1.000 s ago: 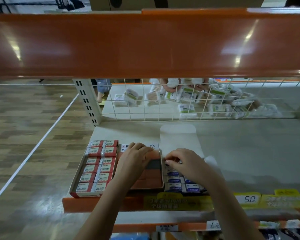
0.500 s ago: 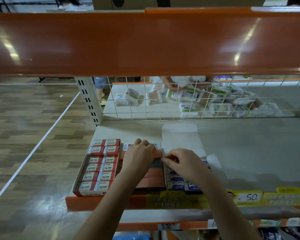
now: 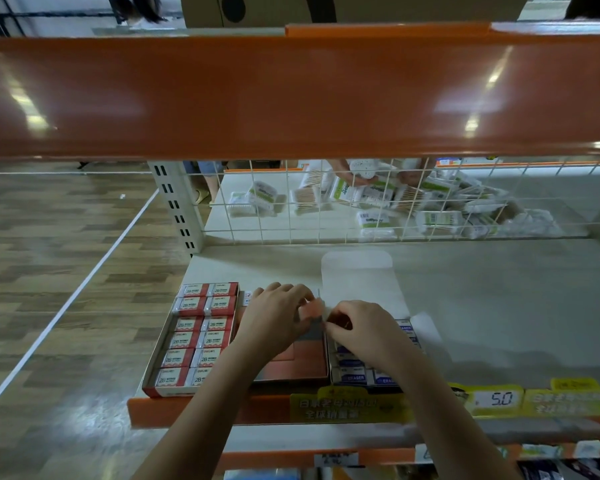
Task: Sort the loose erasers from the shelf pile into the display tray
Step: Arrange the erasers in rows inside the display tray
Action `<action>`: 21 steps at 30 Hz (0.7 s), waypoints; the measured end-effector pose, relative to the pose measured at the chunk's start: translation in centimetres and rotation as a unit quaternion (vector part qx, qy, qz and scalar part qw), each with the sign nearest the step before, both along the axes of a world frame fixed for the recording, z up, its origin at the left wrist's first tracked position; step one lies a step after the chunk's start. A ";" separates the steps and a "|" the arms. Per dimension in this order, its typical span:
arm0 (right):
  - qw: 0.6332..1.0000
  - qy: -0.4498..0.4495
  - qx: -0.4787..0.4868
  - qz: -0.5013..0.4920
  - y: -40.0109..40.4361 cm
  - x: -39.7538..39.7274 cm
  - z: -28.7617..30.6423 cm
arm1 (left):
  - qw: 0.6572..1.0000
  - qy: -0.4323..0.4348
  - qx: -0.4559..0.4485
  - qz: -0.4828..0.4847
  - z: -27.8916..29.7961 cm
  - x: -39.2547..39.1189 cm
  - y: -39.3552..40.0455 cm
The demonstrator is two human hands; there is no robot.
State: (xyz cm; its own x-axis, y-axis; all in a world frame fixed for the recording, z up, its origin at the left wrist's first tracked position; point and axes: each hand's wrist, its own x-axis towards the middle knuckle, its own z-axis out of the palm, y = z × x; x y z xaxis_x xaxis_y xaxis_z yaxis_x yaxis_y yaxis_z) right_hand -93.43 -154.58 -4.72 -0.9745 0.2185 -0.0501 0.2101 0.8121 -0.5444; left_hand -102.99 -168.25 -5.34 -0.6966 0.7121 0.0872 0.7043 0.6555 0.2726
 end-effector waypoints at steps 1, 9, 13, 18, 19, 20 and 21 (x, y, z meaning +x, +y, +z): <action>1.000 -0.001 0.001 0.000 0.1 0.0 0.0 | 1.000 -0.001 0.000 0.000 -0.2 0.0 0.1; 1.000 -0.007 -0.008 0.004 0.3 0.1 0.2 | 0.999 0.018 -0.026 0.007 -0.6 -0.1 -0.1; 1.000 -0.008 -0.015 0.009 0.3 0.0 0.3 | 0.997 0.048 -0.067 -0.005 -0.1 0.1 -0.4; 1.000 -0.012 -0.021 0.008 0.3 0.0 0.2 | 0.997 0.055 -0.045 0.005 -0.1 0.4 -0.3; 1.000 -0.013 -0.023 0.007 0.3 0.0 0.2 | 0.997 0.060 -0.053 0.010 -0.1 0.5 -0.2; 1.000 -0.014 -0.024 0.006 0.2 0.0 0.1 | 0.996 0.066 -0.065 0.011 -0.2 0.6 -0.2; 1.000 -0.015 -0.022 0.007 0.2 0.0 0.1 | 0.994 0.072 -0.076 0.010 -0.4 0.7 -0.1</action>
